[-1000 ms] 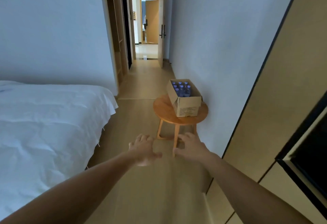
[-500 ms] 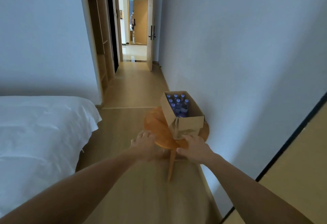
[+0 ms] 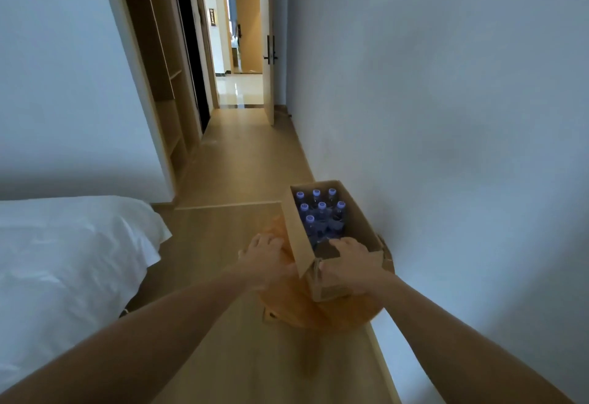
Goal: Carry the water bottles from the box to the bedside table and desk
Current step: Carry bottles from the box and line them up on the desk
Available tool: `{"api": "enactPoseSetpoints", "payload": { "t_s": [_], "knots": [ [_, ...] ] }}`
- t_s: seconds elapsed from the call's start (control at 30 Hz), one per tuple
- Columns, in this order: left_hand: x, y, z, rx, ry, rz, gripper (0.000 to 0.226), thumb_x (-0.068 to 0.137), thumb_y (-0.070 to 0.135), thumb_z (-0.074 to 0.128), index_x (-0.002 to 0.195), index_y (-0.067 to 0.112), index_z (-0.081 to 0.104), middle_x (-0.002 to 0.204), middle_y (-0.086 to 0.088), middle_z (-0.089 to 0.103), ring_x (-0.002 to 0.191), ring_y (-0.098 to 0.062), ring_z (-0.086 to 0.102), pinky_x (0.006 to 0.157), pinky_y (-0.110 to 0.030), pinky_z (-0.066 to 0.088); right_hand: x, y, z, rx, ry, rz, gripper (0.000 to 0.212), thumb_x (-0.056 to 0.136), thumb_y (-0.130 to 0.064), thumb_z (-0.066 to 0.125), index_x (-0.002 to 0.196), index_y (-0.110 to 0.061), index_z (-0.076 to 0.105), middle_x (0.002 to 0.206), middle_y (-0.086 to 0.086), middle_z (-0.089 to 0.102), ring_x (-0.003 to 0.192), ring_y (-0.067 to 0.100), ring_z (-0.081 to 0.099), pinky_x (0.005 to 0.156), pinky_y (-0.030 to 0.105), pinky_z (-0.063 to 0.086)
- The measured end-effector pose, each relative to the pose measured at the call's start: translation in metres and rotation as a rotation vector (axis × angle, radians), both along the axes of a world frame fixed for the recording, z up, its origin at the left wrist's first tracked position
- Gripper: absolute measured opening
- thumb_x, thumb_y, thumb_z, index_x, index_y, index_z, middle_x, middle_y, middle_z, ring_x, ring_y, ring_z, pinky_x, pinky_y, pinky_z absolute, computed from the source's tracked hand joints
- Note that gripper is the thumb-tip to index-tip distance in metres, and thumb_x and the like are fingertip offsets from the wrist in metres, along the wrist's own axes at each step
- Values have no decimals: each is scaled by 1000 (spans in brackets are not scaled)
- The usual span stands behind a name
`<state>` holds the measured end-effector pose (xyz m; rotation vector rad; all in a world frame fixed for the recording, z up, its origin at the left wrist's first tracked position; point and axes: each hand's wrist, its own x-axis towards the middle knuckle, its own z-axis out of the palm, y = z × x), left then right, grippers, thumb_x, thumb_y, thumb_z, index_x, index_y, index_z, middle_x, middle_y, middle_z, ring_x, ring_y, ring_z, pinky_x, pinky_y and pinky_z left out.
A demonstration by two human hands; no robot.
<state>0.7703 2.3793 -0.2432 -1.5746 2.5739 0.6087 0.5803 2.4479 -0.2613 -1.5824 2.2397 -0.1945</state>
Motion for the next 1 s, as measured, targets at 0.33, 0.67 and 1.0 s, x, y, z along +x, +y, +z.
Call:
{"api": "enactPoseSetpoints", "payload": {
  "t_s": [0.33,0.67,1.0],
  "knots": [
    [-68,-139,-28,41,36,13,81,90,60,56,156,24,26,162,-8,26,151,-33,21,117,-58,28,-84,-144,-27,37,-111,61,66,80,-63,51,136,-28,46,143,1,44,130,28,43,107,49,40],
    [-130,-287,-81,134,16,-70,78,90,56,57,153,18,31,162,-6,26,151,-30,18,120,-50,24,-120,-269,-89,163,-129,-5,66,87,-57,55,143,-26,39,149,4,39,136,29,38,110,49,37],
    [-158,-349,-147,272,0,-23,69,99,46,54,154,11,30,159,-11,31,147,-28,28,119,-37,23,-147,-337,-197,255,-346,-58,73,75,-50,71,139,-32,40,142,-5,46,132,22,43,110,45,38]
  ]
}}
